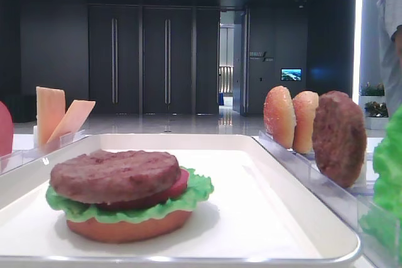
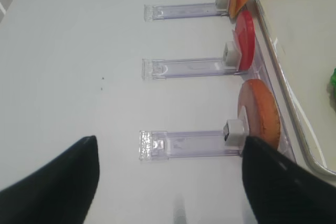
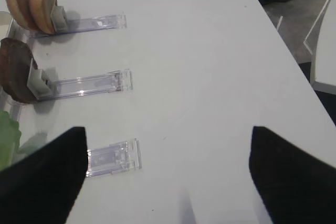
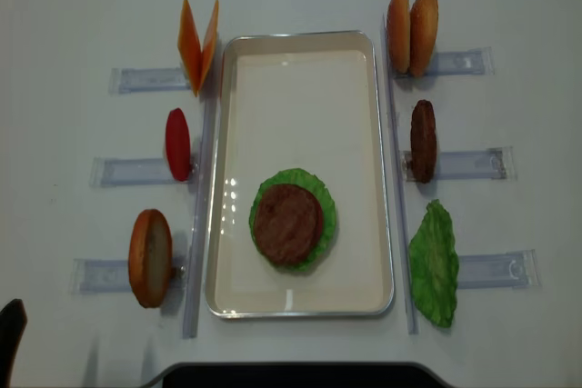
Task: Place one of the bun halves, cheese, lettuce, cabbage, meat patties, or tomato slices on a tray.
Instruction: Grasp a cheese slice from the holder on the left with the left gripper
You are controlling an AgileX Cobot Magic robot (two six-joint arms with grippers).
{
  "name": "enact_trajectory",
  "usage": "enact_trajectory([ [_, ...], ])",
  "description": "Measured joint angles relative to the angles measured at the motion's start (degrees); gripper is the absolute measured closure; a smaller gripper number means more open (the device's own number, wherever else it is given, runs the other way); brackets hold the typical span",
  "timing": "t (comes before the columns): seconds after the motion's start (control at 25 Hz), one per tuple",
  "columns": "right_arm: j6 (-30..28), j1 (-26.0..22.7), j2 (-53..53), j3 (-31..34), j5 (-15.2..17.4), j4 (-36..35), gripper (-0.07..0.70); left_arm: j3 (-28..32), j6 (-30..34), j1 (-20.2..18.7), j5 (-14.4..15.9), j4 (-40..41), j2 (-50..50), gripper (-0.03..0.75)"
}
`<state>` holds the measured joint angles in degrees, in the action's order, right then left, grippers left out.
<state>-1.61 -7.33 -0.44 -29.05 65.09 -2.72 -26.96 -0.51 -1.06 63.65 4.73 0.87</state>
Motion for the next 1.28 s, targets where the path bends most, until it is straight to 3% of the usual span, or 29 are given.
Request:
enact_trajectory([
  [0.48,0.0,0.0,0.0,0.0,0.0,0.0,0.041,0.0,-0.1,0.0,0.0,0.0,0.0,0.061],
  [0.6,0.0,0.0,0.0,0.0,0.0,0.0,0.041,-0.5,-2.8,0.0,0.6,0.9,-2.4,0.061],
  [0.72,0.0,0.0,0.0,0.0,0.0,0.0,0.041,-3.3,-7.4,0.0,2.3,2.7,-10.7,0.061],
  [0.96,0.0,0.0,0.0,0.0,0.0,0.0,0.041,-13.7,-8.5,0.0,5.1,3.9,-32.6,0.061],
  [1.28,0.0,0.0,0.0,0.0,0.0,0.0,0.041,-27.8,-8.3,0.0,5.6,3.9,-59.5,0.061],
])
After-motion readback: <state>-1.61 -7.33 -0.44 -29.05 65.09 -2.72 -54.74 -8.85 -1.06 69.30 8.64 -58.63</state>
